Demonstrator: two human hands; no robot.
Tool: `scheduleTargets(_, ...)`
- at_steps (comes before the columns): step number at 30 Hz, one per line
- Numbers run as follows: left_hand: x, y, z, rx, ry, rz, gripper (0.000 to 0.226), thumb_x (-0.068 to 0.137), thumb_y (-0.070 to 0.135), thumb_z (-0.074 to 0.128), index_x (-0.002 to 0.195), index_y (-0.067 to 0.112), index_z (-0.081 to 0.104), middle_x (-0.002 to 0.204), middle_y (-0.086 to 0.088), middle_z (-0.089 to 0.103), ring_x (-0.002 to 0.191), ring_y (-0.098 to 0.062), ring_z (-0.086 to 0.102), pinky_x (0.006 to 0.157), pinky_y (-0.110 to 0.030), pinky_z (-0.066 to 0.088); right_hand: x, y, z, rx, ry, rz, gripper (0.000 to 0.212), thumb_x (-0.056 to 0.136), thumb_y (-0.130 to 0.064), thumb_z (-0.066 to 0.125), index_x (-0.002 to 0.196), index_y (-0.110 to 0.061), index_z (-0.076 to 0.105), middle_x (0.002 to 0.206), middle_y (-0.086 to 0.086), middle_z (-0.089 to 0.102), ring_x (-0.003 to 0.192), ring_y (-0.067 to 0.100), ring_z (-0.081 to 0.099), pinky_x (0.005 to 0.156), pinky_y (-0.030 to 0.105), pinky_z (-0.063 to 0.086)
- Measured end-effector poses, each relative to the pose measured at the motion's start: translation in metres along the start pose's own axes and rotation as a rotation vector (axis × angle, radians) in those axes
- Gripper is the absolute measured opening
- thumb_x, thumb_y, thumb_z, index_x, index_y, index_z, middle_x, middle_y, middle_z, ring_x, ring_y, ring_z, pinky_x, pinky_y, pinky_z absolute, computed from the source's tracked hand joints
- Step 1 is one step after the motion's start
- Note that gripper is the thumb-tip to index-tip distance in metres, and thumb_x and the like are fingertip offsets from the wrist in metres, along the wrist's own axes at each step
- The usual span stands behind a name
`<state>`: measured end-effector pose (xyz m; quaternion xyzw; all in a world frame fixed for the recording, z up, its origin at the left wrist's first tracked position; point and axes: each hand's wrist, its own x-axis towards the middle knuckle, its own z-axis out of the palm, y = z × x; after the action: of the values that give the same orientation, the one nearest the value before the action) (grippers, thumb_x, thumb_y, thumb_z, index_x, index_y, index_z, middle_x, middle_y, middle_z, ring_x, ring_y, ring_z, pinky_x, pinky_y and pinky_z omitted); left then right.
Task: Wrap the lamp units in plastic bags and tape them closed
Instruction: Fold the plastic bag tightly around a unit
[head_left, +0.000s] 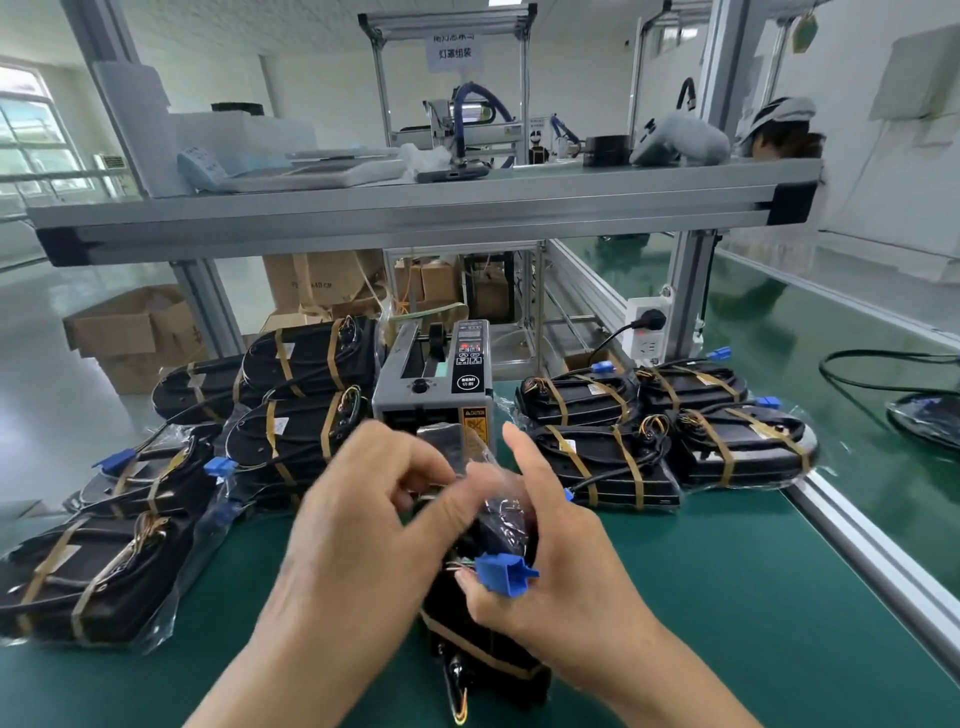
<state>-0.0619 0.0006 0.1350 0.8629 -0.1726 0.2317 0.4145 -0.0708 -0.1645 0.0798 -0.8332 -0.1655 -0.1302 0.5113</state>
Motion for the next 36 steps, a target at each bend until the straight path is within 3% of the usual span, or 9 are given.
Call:
scheduleTargets(6, -0.012, 0.015, 0.011, -0.122, -0.156, -0.082, 0.015, 0.072, 0.035, 0.081, 0.073, 0.032, 0.067, 0.087, 0.014, 0.060, 0.078, -0.003, 0.057, 0.070, -0.008, 0.042, 0.000, -0.003, 0.008, -0.086, 0.014, 0.073, 0.115, 0.076, -0.021, 0.080, 0.157, -0.036, 0.000, 0.140, -0.036, 0.038, 0.126, -0.018, 0.044, 0.095, -0.003, 0.033)
scheduleTargets(10, -0.016, 0.023, 0.008, -0.091, -0.127, -0.065, 0.010, 0.078, 0.038, 0.069, 0.076, 0.033, 0.061, 0.089, 0.016, 0.060, 0.084, -0.006, 0.057, 0.070, -0.011, 0.042, -0.005, 0.000, 0.011, 0.094, 0.090, 0.171, 0.105, 0.071, -0.020, 0.084, 0.153, -0.041, 0.024, 0.133, -0.031, 0.053, 0.114, -0.022, 0.052, 0.088, 0.002, 0.043)
scheduleTargets(12, -0.017, 0.032, 0.009, -0.014, -0.151, -0.053, 0.010, 0.082, 0.045, 0.059, 0.081, 0.035, 0.055, 0.090, 0.022, 0.060, 0.084, -0.004, 0.055, 0.067, -0.016, 0.041, -0.006, 0.000, 0.013, 0.132, 0.071, 0.202, 0.081, 0.069, -0.017, 0.083, 0.137, -0.043, 0.048, 0.099, -0.028, 0.070, 0.085, -0.013, 0.065, 0.070, 0.006, 0.048)
scheduleTargets(15, -0.011, 0.048, 0.009, 0.065, -0.181, -0.071, 0.029, 0.088, 0.056, 0.039, 0.083, 0.030, 0.050, 0.085, 0.014, 0.062, 0.081, -0.006, 0.055, 0.071, -0.025, 0.045, -0.003, -0.013, 0.020, 0.059, 0.046, 0.198, 0.026, 0.075, -0.036, 0.061, 0.092, -0.054, 0.055, 0.074, -0.016, 0.065, 0.058, -0.004, 0.055, 0.049, 0.016, 0.042)
scheduleTargets(18, -0.007, 0.057, 0.008, 0.137, -0.222, -0.086, 0.036, 0.086, 0.060, 0.032, 0.089, 0.029, 0.051, 0.076, 0.007, 0.062, 0.078, -0.007, 0.057, 0.072, -0.027, 0.047, 0.004, -0.022, 0.020, -0.111, 0.046, 0.164, 0.027, 0.068, -0.059, 0.026, 0.085, -0.076, 0.037, 0.087, -0.053, 0.049, 0.078, -0.028, 0.049, 0.060, -0.004, 0.035)
scheduleTargets(22, -0.010, 0.044, 0.004, -0.111, -0.114, 0.022, 0.037, 0.089, 0.067, 0.043, 0.083, 0.037, 0.064, 0.066, 0.017, 0.065, 0.053, 0.001, 0.056, 0.051, -0.013, 0.045, -0.001, -0.002, 0.013, 0.042, 0.183, 0.214, 0.037, 0.071, -0.048, 0.067, 0.106, -0.055, 0.059, 0.089, -0.040, 0.064, 0.081, -0.016, 0.062, 0.064, 0.000, 0.043)
scheduleTargets(24, -0.002, 0.023, 0.006, -0.217, 0.025, -0.085, 0.035, 0.087, 0.063, 0.051, 0.078, 0.035, 0.068, 0.060, 0.013, 0.064, 0.041, 0.003, 0.046, 0.041, -0.008, 0.036, -0.003, 0.011, 0.005, 0.087, 0.245, 0.217, 0.060, 0.070, -0.022, 0.083, 0.120, -0.047, 0.063, 0.090, -0.029, 0.072, 0.081, -0.010, 0.068, 0.068, 0.004, 0.048)
scheduleTargets(29, 0.049, -0.060, 0.046, -0.600, 0.074, -0.766, 0.022, 0.097, 0.026, 0.061, 0.081, 0.021, 0.076, 0.069, 0.004, 0.067, 0.056, -0.006, 0.056, 0.049, -0.019, 0.041, 0.008, 0.023, 0.002, 0.151, 0.253, 0.246, 0.069, 0.074, -0.020, 0.086, 0.134, -0.038, 0.056, 0.108, -0.024, 0.074, 0.108, -0.006, 0.066, 0.098, 0.027, 0.049)
scheduleTargets(36, 0.094, -0.105, 0.089, -0.834, 0.072, -1.156, 0.024, 0.097, 0.022, 0.064, 0.074, 0.013, 0.063, 0.043, 0.009, 0.056, 0.033, 0.000, 0.047, 0.033, -0.012, 0.030, 0.017, 0.032, 0.005, 0.186, 0.236, 0.266, 0.070, 0.076, -0.012, 0.079, 0.126, -0.056, 0.055, 0.105, -0.019, 0.075, 0.098, 0.005, 0.071, 0.089, 0.043, 0.059)
